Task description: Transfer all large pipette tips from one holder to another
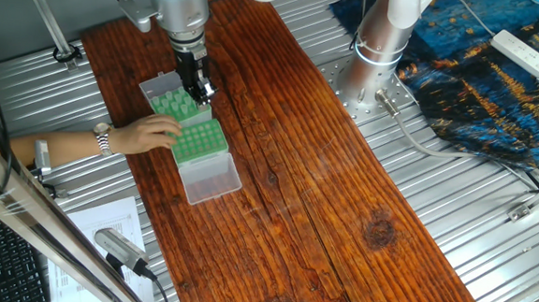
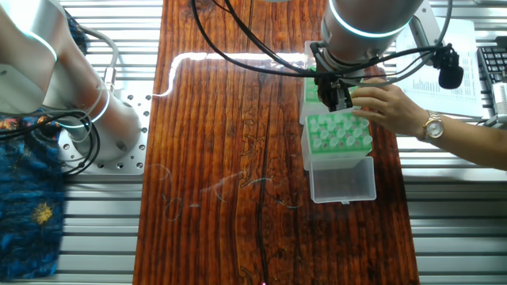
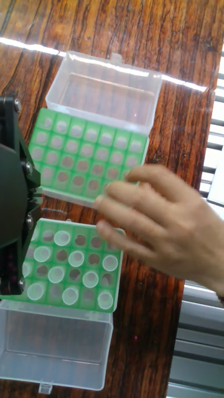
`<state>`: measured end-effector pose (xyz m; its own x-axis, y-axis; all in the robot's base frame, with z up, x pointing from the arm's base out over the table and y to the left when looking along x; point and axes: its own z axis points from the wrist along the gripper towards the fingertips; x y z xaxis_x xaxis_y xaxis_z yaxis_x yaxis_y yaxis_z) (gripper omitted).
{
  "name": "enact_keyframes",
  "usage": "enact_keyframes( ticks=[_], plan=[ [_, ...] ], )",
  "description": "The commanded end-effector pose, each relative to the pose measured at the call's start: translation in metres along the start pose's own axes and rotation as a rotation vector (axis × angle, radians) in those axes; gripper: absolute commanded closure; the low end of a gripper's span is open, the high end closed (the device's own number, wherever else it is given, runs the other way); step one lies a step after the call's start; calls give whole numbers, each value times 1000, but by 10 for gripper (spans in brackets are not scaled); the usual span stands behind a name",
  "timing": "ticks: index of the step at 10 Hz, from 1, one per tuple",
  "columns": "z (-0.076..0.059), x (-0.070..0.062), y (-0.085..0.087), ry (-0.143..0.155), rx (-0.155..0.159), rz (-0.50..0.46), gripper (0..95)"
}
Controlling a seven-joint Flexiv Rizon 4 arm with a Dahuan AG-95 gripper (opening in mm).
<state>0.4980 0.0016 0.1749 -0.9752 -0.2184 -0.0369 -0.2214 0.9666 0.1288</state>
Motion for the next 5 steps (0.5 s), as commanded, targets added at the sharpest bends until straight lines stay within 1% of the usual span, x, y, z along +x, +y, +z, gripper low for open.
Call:
enact_keyframes(
  ticks=[1,5],
  plan=[
    [0,0,0,0,0,-6,950],
    [0,0,0,2,0,-7,950]
  ],
)
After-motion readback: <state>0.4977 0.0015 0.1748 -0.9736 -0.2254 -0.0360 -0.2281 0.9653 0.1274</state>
